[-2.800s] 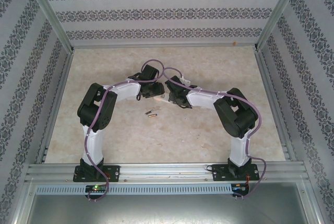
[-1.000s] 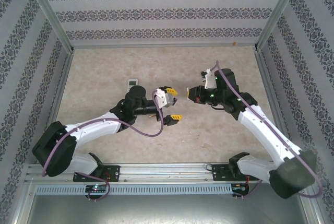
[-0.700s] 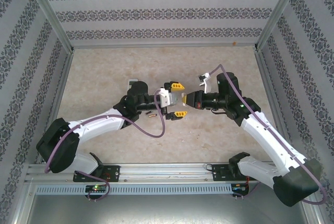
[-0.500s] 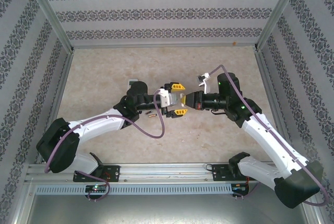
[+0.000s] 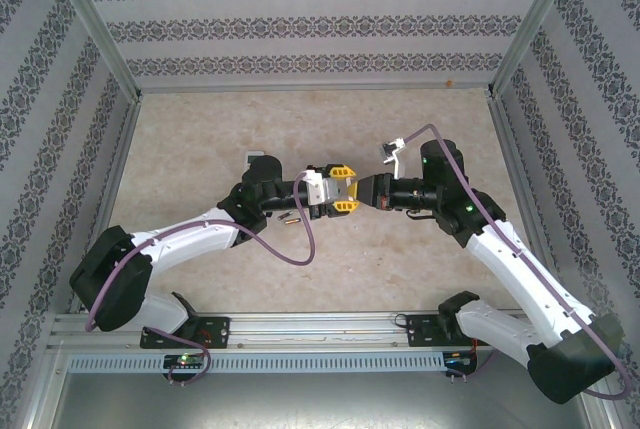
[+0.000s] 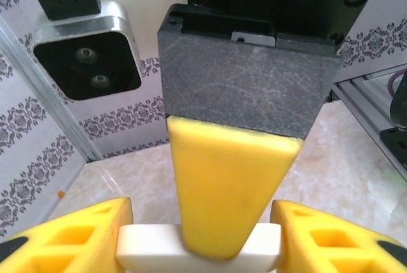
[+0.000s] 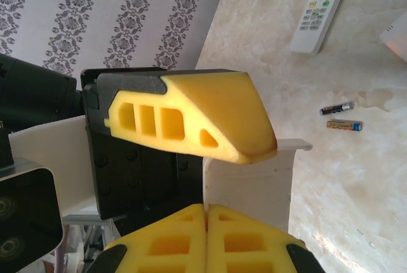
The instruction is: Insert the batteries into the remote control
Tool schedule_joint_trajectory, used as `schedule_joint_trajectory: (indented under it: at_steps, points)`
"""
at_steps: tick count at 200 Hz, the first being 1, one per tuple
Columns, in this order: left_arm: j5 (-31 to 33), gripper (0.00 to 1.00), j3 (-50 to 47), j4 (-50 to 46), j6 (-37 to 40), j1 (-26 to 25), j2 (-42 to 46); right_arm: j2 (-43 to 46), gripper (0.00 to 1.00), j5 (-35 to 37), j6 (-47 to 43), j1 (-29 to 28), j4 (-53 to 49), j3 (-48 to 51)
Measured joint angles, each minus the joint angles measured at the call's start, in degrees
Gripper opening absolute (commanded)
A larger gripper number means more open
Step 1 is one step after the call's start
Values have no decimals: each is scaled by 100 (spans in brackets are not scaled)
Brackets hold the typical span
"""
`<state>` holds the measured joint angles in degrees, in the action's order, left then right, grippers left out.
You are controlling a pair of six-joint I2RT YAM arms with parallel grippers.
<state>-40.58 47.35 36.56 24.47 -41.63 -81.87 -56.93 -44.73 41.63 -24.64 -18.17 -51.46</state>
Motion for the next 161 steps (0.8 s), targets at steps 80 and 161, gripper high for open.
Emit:
schedule_joint_trajectory:
  at_steps: [80,161]
  points:
    - [1572,46,1565,-4070,2380,-387,-240,765,63,957,-251,1386,-1121,-138]
    - [3635,52,3580,-7770,3729,-1381,-3110,973,67,1633,-413,1853,-1910,179]
